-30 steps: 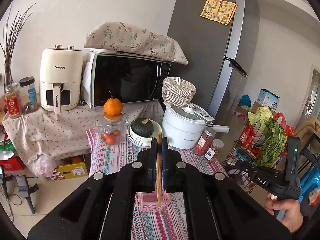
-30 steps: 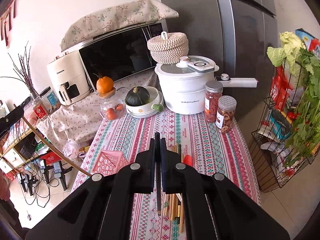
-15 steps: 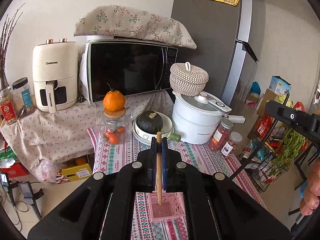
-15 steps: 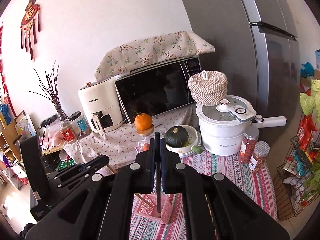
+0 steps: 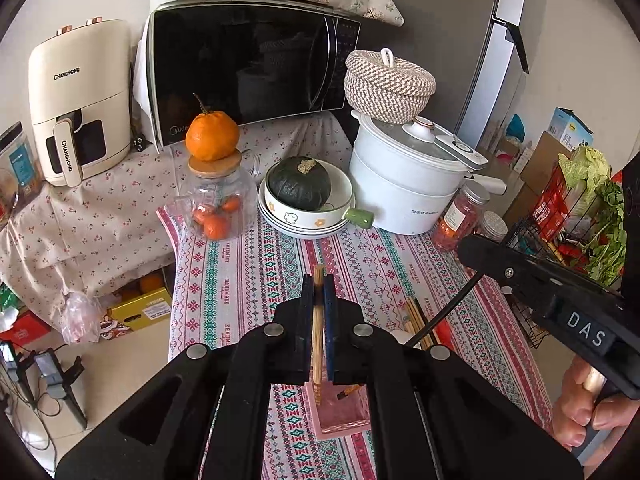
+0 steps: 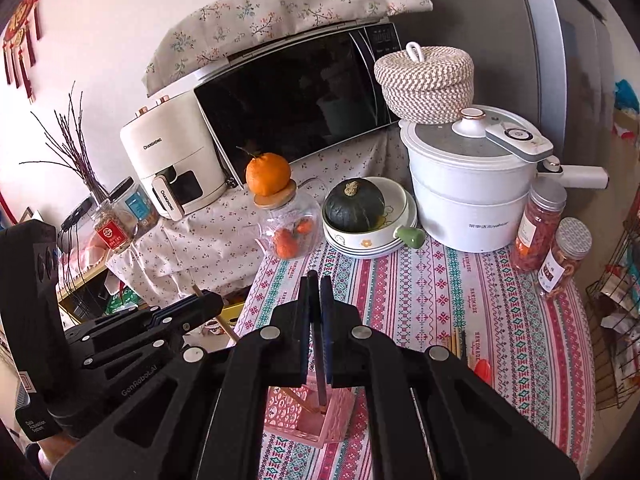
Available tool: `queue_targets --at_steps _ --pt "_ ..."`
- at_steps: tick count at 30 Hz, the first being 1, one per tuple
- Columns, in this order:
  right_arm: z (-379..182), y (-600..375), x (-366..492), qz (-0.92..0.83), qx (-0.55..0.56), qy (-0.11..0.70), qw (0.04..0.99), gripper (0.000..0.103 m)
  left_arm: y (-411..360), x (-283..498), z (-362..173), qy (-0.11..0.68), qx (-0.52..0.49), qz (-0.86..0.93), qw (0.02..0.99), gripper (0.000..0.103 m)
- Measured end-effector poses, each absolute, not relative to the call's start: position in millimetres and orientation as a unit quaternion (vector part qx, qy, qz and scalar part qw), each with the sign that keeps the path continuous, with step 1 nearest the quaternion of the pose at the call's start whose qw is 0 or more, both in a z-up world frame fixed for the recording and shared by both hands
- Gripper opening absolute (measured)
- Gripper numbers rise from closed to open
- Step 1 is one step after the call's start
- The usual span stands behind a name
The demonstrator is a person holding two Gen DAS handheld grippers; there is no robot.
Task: Organize utensils
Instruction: 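Lower both chopsticks into the pink basket and open both tools, then grasp the white plastic spoon by its bowl with the left tool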
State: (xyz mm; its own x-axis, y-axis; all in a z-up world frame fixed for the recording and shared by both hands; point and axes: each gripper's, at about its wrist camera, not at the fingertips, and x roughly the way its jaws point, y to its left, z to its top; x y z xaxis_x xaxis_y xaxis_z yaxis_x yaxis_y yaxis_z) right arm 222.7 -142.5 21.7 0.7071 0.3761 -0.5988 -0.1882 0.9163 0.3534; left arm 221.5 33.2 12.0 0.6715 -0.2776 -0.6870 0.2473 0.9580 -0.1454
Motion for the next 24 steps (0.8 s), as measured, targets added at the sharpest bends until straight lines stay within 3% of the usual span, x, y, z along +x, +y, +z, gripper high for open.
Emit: queue_targets --at_steps 3,4,5,6,7,8,10,13,14,17,24 --pt "17 -143 228 0.153 0.138 0.356 0.912 0.006 30 225 12 0.381 -0.015 -0.143 0.913 0.005" --pt "16 -144 229 0.152 0.142 0.355 0.911 0.008 29 226 13 0.378 -0.013 -0.142 0.915 0.013" --pt "16 -145 230 0.150 0.144 0.354 0.912 0.009 29 226 14 0.374 -0.012 -0.139 0.917 0.022" --pt "17 -146 231 0.148 0.146 0.354 0.912 0.010 29 226 15 0.370 -0.011 -0.133 0.920 0.047" --pt "18 -148 231 0.147 0.148 0.353 0.912 0.021 29 225 17 0.361 -0.012 -0.124 0.924 0.075" --pt "20 -150 230 0.148 0.150 0.351 0.913 0.037 31 223 19 0.348 -0.015 -0.114 0.930 0.082" --pt "26 -156 227 0.139 0.151 0.343 0.917 0.051 36 219 24 0.331 -0.025 -0.104 0.938 0.094" --pt "34 -169 218 0.129 0.156 0.331 0.922 0.084 42 216 27 0.337 -0.039 -0.098 0.936 0.096" --pt "37 -174 214 0.120 0.156 0.324 0.925 0.088 43 215 27 0.343 -0.041 -0.097 0.933 0.096" --pt "43 -189 200 0.096 0.141 0.314 0.934 0.096 46 207 26 0.361 -0.049 -0.097 0.926 0.096" --pt "29 -232 164 0.046 0.126 0.327 0.936 0.097 46 171 21 0.370 -0.053 -0.086 0.923 0.096"
